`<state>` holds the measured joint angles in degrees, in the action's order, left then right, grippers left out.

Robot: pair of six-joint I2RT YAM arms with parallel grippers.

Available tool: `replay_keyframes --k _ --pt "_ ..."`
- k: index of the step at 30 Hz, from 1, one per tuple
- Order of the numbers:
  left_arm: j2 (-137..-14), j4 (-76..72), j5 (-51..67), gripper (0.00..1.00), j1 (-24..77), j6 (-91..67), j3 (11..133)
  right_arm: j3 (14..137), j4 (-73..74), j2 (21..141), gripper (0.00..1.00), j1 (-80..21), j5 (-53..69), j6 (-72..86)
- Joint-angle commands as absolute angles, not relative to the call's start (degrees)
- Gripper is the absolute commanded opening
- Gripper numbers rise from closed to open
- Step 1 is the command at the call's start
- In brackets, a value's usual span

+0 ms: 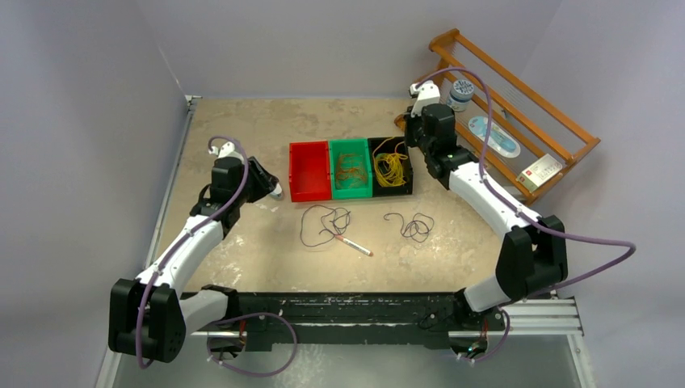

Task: Untangle the cables

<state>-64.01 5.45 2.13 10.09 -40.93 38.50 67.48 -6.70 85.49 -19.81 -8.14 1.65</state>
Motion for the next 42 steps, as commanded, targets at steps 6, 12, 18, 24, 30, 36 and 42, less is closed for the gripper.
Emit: replay_keyframes --k 6,12,18,24,30,36,42 --pt "-63.3 3.7 1.9 0.42 9.7 -40.7 39.0 69.4 -6.0 87.9 0.00 -19.7 -22.0 4.0" --pt "-63.2 3.8 1.8 0.42 9.7 -40.7 38.9 70.2 -4.9 89.1 0.00 -19.7 -24.1 3.5" --pt "-63.5 3.6 1.8 0.42 9.7 -40.8 38.9 70.3 -5.8 91.0 0.00 -19.8 -15.5 2.1" --pt "-63.6 3.8 1.9 0.42 9.7 -40.7 39.2 72.1 -3.5 95.8 0.00 -19.9 -8.4 2.0" --pt "-63.7 4.1 2.0 0.42 9.7 -40.6 39.6 74.2 -1.2 100.5 0.00 -20.2 -4.9 2.0" --pt "-63.7 4.2 1.9 0.42 9.7 -40.6 39.6 75.0 -0.1 103.3 0.00 -20.6 -3.6 2.0" --pt "-63.9 4.2 2.0 0.42 9.7 -40.6 39.7 76.6 2.1 106.2 0.00 -21.1 -2.0 2.1"
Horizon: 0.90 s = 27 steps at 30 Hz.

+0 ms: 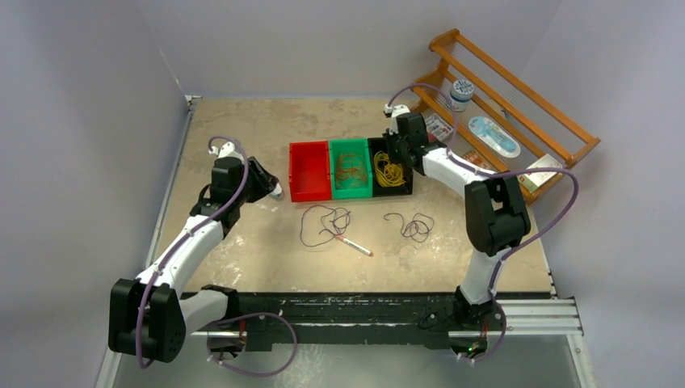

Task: Untangle the cables

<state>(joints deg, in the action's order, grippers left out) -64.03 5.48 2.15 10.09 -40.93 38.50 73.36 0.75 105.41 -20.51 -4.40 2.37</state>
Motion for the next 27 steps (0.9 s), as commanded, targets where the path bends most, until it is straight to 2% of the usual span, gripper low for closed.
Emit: replay_keyframes --k 1,24,27 --pt "-63.9 4.2 2.0 0.42 9.7 -40.6 39.7 76.9 2.6 106.6 0.00 -21.2 -1.8 2.3" --pt "-63.9 4.5 1.8 0.42 9.7 -40.7 39.6 78.5 5.9 115.2 0.00 -21.8 0.6 4.0" --pt "-63.9 4.6 1.8 0.43 9.7 -40.7 39.6 77.6 4.7 113.4 0.03 -21.8 -0.4 4.1"
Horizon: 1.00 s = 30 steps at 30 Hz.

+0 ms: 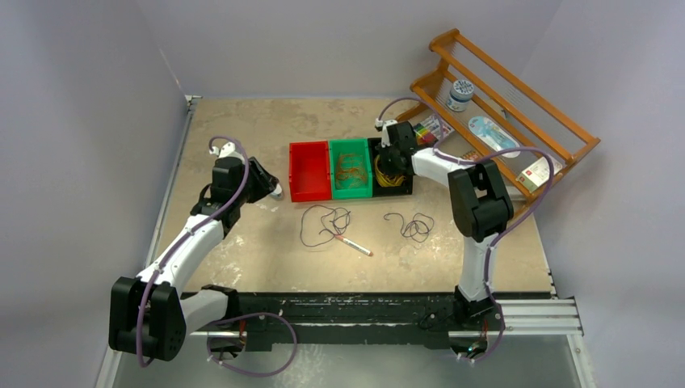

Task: Untangle the cables

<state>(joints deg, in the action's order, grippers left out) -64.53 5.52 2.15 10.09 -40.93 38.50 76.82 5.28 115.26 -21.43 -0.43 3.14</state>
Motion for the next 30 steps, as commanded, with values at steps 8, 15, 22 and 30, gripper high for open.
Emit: replay_keyframes --k 8,15,22,30 --pt "-63.6 4.9 1.6 0.44 9.7 -40.7 39.7 74.9 2.0 103.5 0.19 -21.7 -2.3 5.3" --pt "-63.6 4.8 1.4 0.44 9.7 -40.7 39.7 75.2 3.1 99.0 0.34 -21.7 -4.8 5.2" --pt "-63.8 4.8 1.1 0.45 9.7 -39.9 40.0 73.6 3.3 95.4 0.42 -21.7 -7.4 5.4" --pt "-64.9 7.1 -0.6 0.44 13.2 -37.0 41.4 67.7 1.1 86.5 0.43 -21.8 -3.9 7.8"
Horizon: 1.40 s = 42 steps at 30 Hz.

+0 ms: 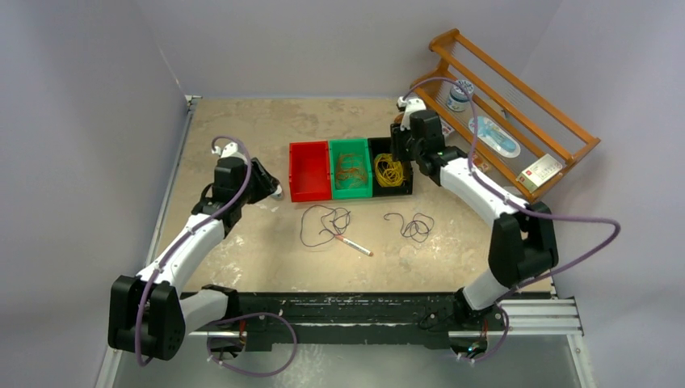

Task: Untangle the cables

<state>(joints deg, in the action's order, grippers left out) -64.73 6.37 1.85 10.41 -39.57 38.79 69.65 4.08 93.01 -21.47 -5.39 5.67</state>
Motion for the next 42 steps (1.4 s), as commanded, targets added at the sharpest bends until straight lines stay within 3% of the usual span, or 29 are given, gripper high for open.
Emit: replay_keyframes --k 1,16,27,42 --pt "-65.0 7.4 -2.2 0.44 16.0 -36.7 41.6 66.8 0.6 85.2 0.43 -21.8 -3.2 8.2" --pt "-73.6 1.3 -7.6 0.46 38.6 -35.2 41.7 51.4 -7.1 75.2 0.48 -22.0 12.5 17.7" --pt "-80.4 0.1 -10.4 0.51 42.3 -35.5 42.4 43.5 -11.5 72.7 0.51 -30.7 8.2 25.5" --pt "-89.5 -3.6 -10.7 0.51 42.9 -33.6 45.8 43.5 -12.7 74.7 0.52 -31.5 6.9 25.0"
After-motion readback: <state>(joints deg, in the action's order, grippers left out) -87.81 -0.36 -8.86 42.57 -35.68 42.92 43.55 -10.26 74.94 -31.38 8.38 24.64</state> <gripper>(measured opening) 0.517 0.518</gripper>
